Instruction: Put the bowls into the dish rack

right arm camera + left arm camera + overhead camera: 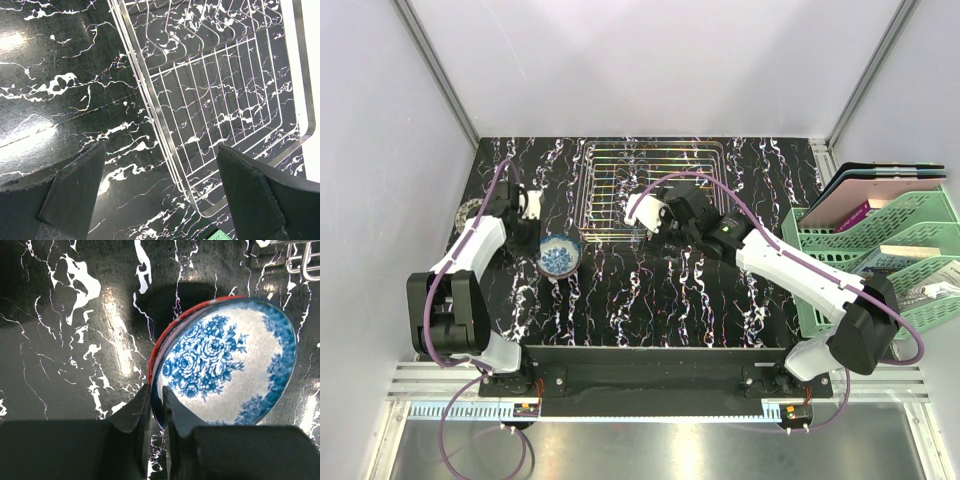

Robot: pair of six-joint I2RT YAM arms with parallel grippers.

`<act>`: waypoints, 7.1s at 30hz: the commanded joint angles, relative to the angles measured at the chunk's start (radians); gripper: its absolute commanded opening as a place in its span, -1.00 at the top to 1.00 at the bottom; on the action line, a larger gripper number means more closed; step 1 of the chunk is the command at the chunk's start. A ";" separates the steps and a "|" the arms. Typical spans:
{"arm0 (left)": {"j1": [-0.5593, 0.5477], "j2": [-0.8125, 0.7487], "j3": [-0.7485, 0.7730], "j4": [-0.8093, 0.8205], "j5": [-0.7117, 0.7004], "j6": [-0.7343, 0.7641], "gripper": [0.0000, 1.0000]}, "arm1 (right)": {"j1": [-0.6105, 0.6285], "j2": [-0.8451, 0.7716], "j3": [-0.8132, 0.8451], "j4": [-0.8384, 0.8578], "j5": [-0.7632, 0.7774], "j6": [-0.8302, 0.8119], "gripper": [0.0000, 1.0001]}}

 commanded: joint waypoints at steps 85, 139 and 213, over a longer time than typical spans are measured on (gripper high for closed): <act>-0.120 -0.101 0.420 0.132 0.789 0.071 1.00 | -0.343 0.358 0.207 0.895 -1.261 1.548 -0.99; -0.199 -0.095 0.420 0.227 0.737 0.008 1.00 | -0.314 0.414 0.150 1.149 -1.267 1.745 -0.87; 0.332 -0.316 -0.031 0.304 0.747 0.063 -0.44 | -0.314 0.790 1.060 -0.110 -0.139 -0.006 1.00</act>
